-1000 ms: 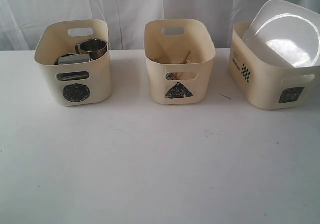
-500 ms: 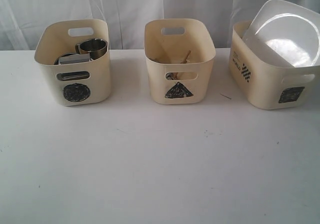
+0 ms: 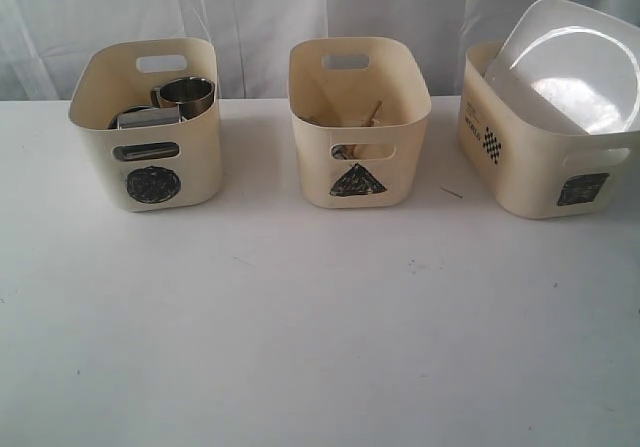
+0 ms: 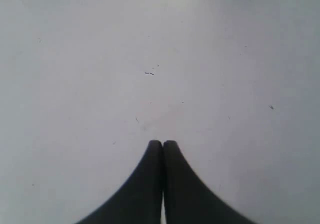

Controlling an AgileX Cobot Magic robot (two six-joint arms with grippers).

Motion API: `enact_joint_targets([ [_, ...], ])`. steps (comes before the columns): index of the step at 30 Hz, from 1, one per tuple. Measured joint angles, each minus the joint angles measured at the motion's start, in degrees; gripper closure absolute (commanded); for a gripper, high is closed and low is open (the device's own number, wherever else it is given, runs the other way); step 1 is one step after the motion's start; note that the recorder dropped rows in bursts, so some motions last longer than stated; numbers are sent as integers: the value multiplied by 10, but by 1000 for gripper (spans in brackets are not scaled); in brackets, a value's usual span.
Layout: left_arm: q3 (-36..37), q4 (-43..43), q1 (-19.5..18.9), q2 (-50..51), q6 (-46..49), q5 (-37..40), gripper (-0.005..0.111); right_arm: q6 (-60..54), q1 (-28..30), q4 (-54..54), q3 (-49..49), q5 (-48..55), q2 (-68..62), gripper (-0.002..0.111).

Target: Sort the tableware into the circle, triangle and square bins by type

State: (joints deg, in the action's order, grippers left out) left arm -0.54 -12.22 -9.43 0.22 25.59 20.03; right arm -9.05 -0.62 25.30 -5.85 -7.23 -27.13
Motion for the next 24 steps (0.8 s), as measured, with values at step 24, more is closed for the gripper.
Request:
enact_joint_targets([
  [24,0,0,0,-1,0,-1,107,0,29,-107,56,136,264,108],
])
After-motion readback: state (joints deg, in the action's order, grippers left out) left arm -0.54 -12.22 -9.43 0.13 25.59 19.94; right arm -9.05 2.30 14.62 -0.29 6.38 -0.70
